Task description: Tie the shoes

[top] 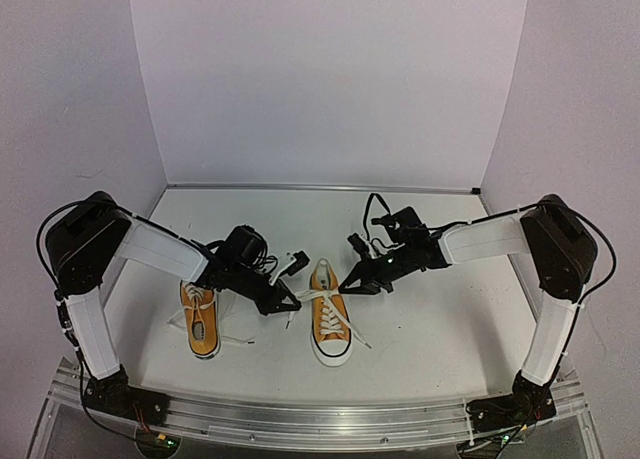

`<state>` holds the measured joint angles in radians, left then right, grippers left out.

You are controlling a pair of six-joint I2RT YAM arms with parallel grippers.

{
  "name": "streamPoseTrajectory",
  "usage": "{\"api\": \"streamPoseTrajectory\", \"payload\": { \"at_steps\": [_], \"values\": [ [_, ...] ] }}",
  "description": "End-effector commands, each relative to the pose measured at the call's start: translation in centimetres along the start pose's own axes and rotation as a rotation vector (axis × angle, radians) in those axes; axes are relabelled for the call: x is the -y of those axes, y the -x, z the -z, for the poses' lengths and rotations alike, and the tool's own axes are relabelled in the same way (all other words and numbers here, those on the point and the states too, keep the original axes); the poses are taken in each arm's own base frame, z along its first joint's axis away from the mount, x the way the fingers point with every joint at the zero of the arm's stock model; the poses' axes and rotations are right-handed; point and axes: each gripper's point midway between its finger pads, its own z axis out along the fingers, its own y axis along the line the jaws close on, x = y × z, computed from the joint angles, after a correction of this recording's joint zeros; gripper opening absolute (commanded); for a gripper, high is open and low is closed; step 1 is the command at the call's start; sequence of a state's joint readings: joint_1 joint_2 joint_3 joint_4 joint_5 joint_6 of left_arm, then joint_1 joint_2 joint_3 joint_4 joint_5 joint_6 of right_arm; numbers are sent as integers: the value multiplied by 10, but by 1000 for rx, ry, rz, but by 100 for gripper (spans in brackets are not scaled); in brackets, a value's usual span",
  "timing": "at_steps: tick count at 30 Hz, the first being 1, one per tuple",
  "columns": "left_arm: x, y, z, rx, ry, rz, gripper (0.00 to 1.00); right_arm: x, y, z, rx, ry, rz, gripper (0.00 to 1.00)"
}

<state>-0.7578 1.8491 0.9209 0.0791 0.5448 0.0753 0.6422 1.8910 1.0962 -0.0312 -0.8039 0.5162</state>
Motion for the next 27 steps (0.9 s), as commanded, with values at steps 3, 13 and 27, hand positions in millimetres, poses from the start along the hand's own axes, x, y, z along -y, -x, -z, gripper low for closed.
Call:
{"api": "streamPoseTrajectory", "payload": {
  "at_steps": [3,13,27],
  "values": [
    [1,14,25,45,34,-23,5,-6,0,11,24,-14,35,0],
    [10,22,36,87,3,-23,48,-9,1,9,13,4,32,0],
    [-15,36,33,149,5,59,49,-9,1,8,10,7,34,0]
  ]
}}
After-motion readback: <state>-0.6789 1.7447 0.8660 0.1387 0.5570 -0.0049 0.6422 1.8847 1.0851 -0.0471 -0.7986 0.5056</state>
